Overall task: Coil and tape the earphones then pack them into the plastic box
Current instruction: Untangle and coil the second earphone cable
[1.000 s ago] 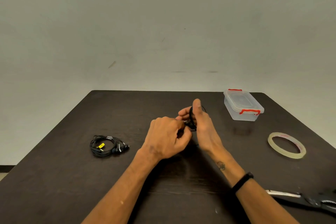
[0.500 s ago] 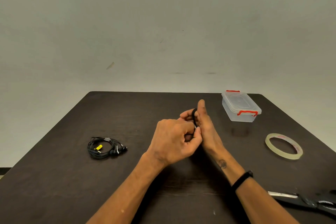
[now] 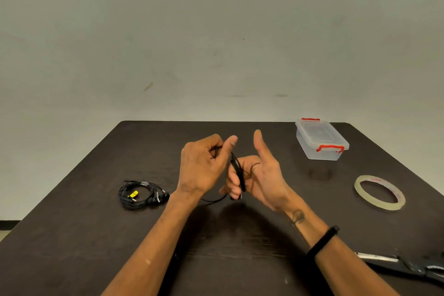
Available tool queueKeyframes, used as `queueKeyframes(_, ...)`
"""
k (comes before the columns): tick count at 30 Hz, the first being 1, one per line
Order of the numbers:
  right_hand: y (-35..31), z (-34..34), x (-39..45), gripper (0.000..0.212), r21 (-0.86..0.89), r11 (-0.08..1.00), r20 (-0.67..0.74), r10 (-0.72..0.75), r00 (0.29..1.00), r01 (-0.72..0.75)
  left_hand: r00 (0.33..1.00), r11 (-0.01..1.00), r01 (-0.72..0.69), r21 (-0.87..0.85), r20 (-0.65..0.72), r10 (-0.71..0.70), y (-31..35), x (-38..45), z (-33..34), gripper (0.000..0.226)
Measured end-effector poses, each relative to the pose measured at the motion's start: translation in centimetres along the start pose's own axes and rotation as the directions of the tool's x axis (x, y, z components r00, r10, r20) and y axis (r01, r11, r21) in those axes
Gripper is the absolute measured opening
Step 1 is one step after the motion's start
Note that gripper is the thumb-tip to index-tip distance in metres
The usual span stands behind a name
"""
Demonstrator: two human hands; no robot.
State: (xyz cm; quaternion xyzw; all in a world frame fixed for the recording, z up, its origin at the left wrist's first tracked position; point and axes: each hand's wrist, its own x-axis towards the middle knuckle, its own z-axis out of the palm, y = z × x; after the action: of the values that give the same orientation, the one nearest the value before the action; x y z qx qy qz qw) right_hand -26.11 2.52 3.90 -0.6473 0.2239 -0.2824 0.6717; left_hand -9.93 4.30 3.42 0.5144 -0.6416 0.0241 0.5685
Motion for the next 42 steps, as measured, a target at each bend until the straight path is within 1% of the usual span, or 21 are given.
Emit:
queueKeyframes(3,-0.5,0.3,0.0,0.091,0.19,0.982,0.011,0.002,1.0,-0.004,0.994,0.992,0.101,-0.071,0.043,-0.098,-0.4,-0.1,0.4,0.061)
queueKeyframes(5,-1.0,0.5,-0.2,0.085,0.3,0.954,0.037,0.005,0.999,-0.016,0.984,0.982,0.158,-0.104,0.1,-0.148,-0.8,-0.2,0.8,0.062)
queueKeyframes(8,-1.6,0.5,-0.4,0.078,0.497,0.868,0.079,-0.025,0.997,-0.017,0.956,0.954,0.242,-0.175,0.209,-0.204,-0.8,-0.8,1.7,0.063)
queueKeyframes(10,-1.9,0.4,-0.6,0.076,0.604,0.797,0.093,-0.082,0.992,0.01,0.936,0.933,0.286,-0.217,0.271,-0.224,-1.0,-1.4,2.5,0.062)
queueKeyframes(12,-2.0,0.1,-0.7,0.077,0.672,0.737,0.044,-0.144,0.989,0.077,0.921,0.925,0.296,-0.239,0.329,-0.21,-1.2,-2.1,3.3,0.046)
queueKeyframes(13,-2.1,-0.1,-0.7,0.078,0.688,0.716,-0.005,-0.161,0.987,0.12,0.91,0.931,0.295,-0.213,0.361,-0.206,-1.2,-2.3,3.5,0.037)
queueKeyframes(14,-2.2,-0.4,-0.8,0.079,0.694,0.701,-0.062,-0.171,0.983,0.165,0.892,0.938,0.304,-0.164,0.395,-0.22,-1.0,-2.4,3.6,0.031)
queueKeyframes(15,-2.2,-0.7,-0.9,0.082,0.69,0.691,-0.123,-0.18,0.976,0.214,0.869,0.946,0.313,-0.089,0.428,-0.247,-0.8,-2.4,3.6,0.03)
queueKeyframes(17,-2.2,-1.4,-0.9,0.086,0.659,0.685,-0.243,-0.197,0.95,0.311,0.843,0.966,0.25,0.066,0.476,-0.251,-0.3,-2.7,3.8,0.041)
queueKeyframes(18,-2.1,-1.7,-0.8,0.088,0.637,0.684,-0.296,-0.208,0.932,0.355,0.84,0.974,0.199,0.104,0.494,-0.225,-0.1,-2.9,3.9,0.046)
queueKeyframes(20,-1.8,-2.3,-0.6,0.089,0.57,0.704,-0.384,-0.226,0.895,0.423,0.84,0.986,0.1,0.132,0.52,-0.154,0.5,-3.2,4.1,0.054)
queueKeyframes(21,-1.6,-2.6,-0.5,0.089,0.518,0.734,-0.419,-0.23,0.878,0.439,0.84,0.989,0.054,0.137,0.529,-0.119,0.7,-3.4,4.2,0.054)
queueKeyframes(23,-1.2,-2.9,-0.3,0.087,0.378,0.822,-0.461,-0.231,0.857,0.426,0.855,0.988,-0.065,0.143,0.519,-0.019,1.2,-3.4,4.0,0.054)
queueKeyframes(25,-1.0,-2.9,-0.1,0.085,0.217,0.912,-0.457,-0.219,0.862,0.347,0.878,0.963,-0.205,0.173,0.468,0.103,1.8,-3.2,3.5,0.051)
queueKeyframes(27,-0.8,-2.6,-0.1,0.084,0.089,0.971,-0.417,-0.165,0.894,0.221,0.902,0.952,-0.25,0.178,0.4,0.163,2.1,-2.8,2.8,0.049)
queueKeyframes(29,-0.5,-2.3,0.0,0.086,0.004,0.994,-0.364,-0.101,0.926,0.11,0.937,0.953,-0.241,0.183,0.3,0.179,2.1,-2.1,2.1,0.05)
queueKeyframes(32,-0.3,-1.6,-0.1,0.1,-0.073,0.996,-0.238,-0.066,0.969,0.05,0.978,0.96,-0.19,0.205,0.125,0.167,1.7,-1.2,1.0,0.053)
queueKeyframes(34,-0.5,-1.2,-0.4,0.101,-0.11,0.994,-0.164,-0.005,0.986,-0.013,0.986,0.957,-0.169,0.234,0.042,0.164,1.3,-0.8,0.4,0.057)
queueKeyframes(36,-0.7,-0.8,-0.5,0.097,-0.141,0.987,-0.086,0.062,0.994,-0.073,0.985,0.95,-0.166,0.263,0.01,0.17,1.1,-0.5,0.0,0.058)
queueKeyframes(39,-0.8,-0.4,-0.5,0.095,-0.16,0.979,0.043,0.135,0.99,-0.127,0.983,0.945,-0.178,0.276,0.004,0.184,0.7,-0.3,-0.4,0.056)
queueKeyframes(42,-0.8,-0.5,-0.3,0.096,-0.171,0.968,0.099,0.199,0.975,-0.181,0.987,0.947,-0.15,0.285,-0.004,0.158,0.4,0.0,-0.8,0.057)
